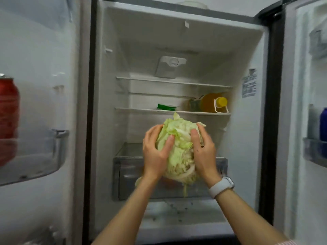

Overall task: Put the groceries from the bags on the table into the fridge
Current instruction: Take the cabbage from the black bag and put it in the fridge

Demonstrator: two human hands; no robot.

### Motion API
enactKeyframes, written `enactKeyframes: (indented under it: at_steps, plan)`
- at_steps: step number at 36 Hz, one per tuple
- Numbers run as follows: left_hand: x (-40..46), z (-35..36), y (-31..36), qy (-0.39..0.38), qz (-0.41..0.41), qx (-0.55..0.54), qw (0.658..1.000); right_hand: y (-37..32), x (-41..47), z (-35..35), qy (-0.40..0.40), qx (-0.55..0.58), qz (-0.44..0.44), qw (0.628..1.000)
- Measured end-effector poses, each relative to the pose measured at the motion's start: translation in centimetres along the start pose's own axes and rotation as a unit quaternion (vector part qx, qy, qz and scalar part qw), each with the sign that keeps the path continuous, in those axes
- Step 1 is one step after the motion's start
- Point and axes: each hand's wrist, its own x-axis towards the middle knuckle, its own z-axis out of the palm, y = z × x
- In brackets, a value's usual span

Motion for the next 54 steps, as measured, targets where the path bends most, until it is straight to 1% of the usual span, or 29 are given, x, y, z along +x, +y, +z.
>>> enactKeyframes:
  at_steps: [3,6,10,16,27,32,36,39,42,44,47,49,51,52,54]
  plan:
    - [2.4,0.2,-2.6,-0.003,-0.007,0.01,1.0,2.4,2.5,2.4,-0.014,-0.003,0.0,1.0]
    - [4.6,0.5,-4.8,-0.015,-0.017,0.022,1.0,4.5,4.4,4.2,-0.03,0.018,0.017,0.999]
    - [5.9,1.0,-7.6,-0.019,-0.017,0.024,0.999,7.1,6.1,5.8,-0.032,0.027,0.022,0.999]
    - [7.5,1.4,-11.1,-0.002,-0.037,0.034,0.999,9.8,8.2,7.9,-0.066,0.037,0.024,0.997]
    - [11.1,1.9,-16.3,0.024,-0.129,0.058,0.99,13.9,12.2,11.7,-0.094,0.033,0.045,0.994]
    - [12.7,1.6,-18.6,0.038,-0.15,0.05,0.987,15.8,13.7,14.2,-0.103,0.036,0.049,0.993]
    - [13.9,1.3,-20.7,0.036,-0.172,0.062,0.983,17.4,15.2,16.5,-0.119,-0.008,0.04,0.992]
    - [14.8,0.8,-21.4,0.026,-0.207,0.053,0.976,17.7,16.4,17.8,-0.15,-0.05,0.017,0.987]
    - [15.1,0.2,-21.5,0.002,-0.196,0.092,0.976,18.0,17.1,18.2,-0.187,-0.088,-0.004,0.978]
    - [14.7,0.0,-21.3,0.007,-0.17,0.141,0.975,18.2,16.9,18.1,-0.213,-0.117,-0.009,0.97]
    - [13.3,-0.2,-20.2,0.017,-0.075,0.232,0.97,18.4,15.8,16.8,-0.255,-0.142,-0.031,0.956]
    - [12.2,-0.3,-19.6,-0.02,-0.006,0.289,0.957,18.7,14.6,15.3,-0.277,-0.144,-0.066,0.948]
    - [11.1,-0.6,-19.4,-0.075,0.032,0.32,0.944,19.0,13.6,13.6,-0.321,-0.143,-0.086,0.932]
    - [10.6,-0.8,-19.3,-0.099,0.039,0.328,0.939,19.1,13.3,12.8,-0.347,-0.151,-0.091,0.921]
    - [10.2,-1.3,-19.0,-0.144,0.02,0.326,0.934,19.4,13.0,11.6,-0.389,-0.187,-0.101,0.896]
